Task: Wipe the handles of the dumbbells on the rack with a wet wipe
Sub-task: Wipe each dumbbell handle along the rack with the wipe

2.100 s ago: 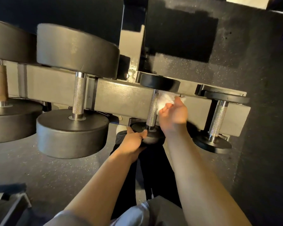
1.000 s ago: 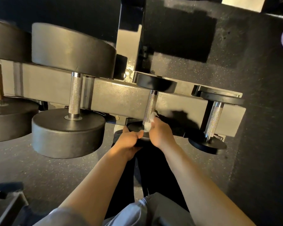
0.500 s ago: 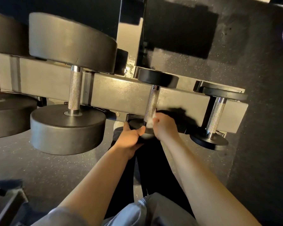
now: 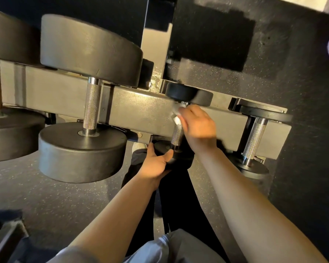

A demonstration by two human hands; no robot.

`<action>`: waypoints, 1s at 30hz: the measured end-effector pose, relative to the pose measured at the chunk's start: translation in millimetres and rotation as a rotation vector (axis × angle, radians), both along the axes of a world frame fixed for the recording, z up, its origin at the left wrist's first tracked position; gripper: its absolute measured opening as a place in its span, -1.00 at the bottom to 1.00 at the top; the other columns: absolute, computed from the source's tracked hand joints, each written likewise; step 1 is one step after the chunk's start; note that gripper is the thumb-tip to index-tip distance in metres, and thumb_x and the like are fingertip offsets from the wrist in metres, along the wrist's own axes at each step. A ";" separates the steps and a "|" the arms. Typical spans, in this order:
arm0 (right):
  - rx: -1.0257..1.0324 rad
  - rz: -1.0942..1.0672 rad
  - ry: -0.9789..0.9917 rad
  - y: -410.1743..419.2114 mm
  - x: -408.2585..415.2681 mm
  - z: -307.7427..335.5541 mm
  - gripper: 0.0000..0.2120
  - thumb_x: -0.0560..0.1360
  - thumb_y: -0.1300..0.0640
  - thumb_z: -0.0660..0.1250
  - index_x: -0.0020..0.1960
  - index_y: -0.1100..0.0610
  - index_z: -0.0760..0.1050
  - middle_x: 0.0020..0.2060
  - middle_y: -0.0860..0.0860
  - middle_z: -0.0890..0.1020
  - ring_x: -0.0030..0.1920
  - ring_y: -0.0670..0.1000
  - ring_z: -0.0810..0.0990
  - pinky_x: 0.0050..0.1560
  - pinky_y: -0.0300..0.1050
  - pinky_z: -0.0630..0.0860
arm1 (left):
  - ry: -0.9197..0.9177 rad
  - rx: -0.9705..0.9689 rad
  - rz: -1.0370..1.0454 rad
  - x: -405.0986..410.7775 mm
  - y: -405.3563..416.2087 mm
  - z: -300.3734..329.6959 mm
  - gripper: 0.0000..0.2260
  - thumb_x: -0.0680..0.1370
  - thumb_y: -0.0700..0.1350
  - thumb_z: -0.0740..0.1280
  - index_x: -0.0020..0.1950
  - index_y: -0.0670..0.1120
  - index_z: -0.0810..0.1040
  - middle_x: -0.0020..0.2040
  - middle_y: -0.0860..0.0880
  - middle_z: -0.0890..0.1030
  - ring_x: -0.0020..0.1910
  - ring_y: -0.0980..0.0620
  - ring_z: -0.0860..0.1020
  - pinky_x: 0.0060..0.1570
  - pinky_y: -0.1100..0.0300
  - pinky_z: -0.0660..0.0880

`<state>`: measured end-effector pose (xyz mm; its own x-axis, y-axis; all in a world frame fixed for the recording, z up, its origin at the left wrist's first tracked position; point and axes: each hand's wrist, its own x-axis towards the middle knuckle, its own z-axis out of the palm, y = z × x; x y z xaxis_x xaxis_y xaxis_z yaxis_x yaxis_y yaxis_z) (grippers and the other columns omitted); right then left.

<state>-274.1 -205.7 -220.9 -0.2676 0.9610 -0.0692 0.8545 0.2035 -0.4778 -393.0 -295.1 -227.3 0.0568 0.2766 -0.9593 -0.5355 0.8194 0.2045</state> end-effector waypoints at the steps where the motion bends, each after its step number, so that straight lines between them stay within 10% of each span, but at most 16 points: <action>1: -0.025 -0.023 0.026 -5.1 -0.7 -2.3 -0.71 0.50 0.03 0.20 0.05 0.14 0.61 -0.16 0.11 0.59 -0.22 0.17 0.59 -0.30 -0.08 0.54 | 0.002 0.004 0.000 0.9 -0.1 0.9 -0.34 0.57 -0.30 0.31 0.57 -0.02 0.08 0.42 -0.18 0.42 0.26 -0.16 0.52 0.14 -0.13 0.53; 8: -0.462 0.128 0.053 -44.5 7.4 -6.6 -0.86 0.49 0.16 0.32 -0.01 0.10 0.63 -0.07 0.04 0.64 -0.03 0.12 0.60 -0.08 -0.05 0.51 | 0.016 0.040 -0.055 1.6 -1.7 4.0 -0.30 0.55 -0.21 0.37 0.57 0.00 0.06 0.31 -0.18 0.51 0.00 0.00 0.61 -0.18 0.12 0.60; 17: 0.130 -0.233 0.172 -9.2 -5.1 -12.2 -0.84 0.52 0.22 0.24 -0.05 0.25 0.59 -0.21 0.13 0.62 -0.22 0.11 0.58 -0.21 -0.13 0.45 | 0.044 0.041 -0.101 0.6 -3.8 1.9 -0.36 0.59 -0.20 0.32 0.56 0.08 0.07 0.37 -0.10 0.48 0.06 0.04 0.60 -0.08 0.12 0.60; 30: -0.150 0.277 -0.077 -38.0 6.8 -5.1 -0.74 0.48 0.17 0.27 0.11 0.04 0.62 -0.07 0.07 0.69 -0.17 0.18 0.68 -0.25 -0.06 0.60 | 0.033 0.067 -0.131 -1.5 -1.9 7.0 -0.34 0.59 -0.18 0.32 0.57 0.08 0.03 0.37 -0.14 0.47 0.12 -0.04 0.59 0.12 -0.02 0.56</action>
